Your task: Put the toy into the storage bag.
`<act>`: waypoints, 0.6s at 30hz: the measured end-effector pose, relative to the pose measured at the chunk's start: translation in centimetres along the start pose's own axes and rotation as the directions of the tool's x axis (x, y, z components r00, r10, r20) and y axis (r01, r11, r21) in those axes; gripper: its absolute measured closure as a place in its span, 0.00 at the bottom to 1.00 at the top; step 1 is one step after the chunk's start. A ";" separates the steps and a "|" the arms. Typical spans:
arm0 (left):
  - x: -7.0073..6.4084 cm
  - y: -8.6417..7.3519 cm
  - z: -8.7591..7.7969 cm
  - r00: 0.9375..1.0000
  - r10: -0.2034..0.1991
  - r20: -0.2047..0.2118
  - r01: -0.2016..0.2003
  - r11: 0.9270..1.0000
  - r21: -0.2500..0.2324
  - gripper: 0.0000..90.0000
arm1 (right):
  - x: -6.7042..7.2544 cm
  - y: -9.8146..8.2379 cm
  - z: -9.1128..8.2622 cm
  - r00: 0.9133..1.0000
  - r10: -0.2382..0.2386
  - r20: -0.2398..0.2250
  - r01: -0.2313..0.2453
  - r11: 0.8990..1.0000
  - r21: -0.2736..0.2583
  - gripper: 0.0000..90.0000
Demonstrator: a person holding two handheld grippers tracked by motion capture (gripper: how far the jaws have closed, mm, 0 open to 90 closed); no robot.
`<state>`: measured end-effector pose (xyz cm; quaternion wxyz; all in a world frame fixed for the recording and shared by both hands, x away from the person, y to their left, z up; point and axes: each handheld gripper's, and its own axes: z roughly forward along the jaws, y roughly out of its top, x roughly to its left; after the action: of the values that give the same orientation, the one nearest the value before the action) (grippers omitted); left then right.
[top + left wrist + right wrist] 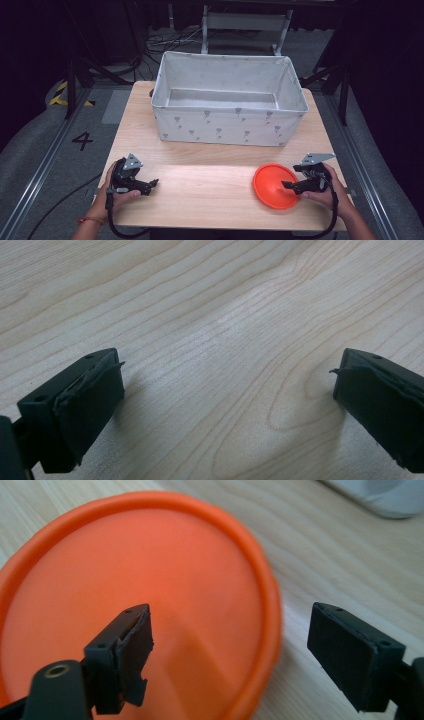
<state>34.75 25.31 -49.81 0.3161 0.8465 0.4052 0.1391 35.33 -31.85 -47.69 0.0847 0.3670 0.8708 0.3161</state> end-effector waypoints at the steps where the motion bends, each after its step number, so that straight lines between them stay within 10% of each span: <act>1: 0.0 0.0 0.0 1.000 0.000 0.000 0.000 1.000 0.000 0.00 | 0.1 0.1 0.2 1.000 -0.003 0.001 0.003 1.000 0.008 0.22; 18: 0.1 0.0 0.0 1.000 0.006 0.006 -0.006 1.000 0.002 0.00 | 1.7 -0.6 1.4 1.000 0.012 0.025 -0.012 1.000 -0.006 0.16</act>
<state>34.75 25.39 -49.80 0.3158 0.8485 0.4020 0.1369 34.30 -30.37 -49.00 0.0948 0.3761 0.8665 0.3143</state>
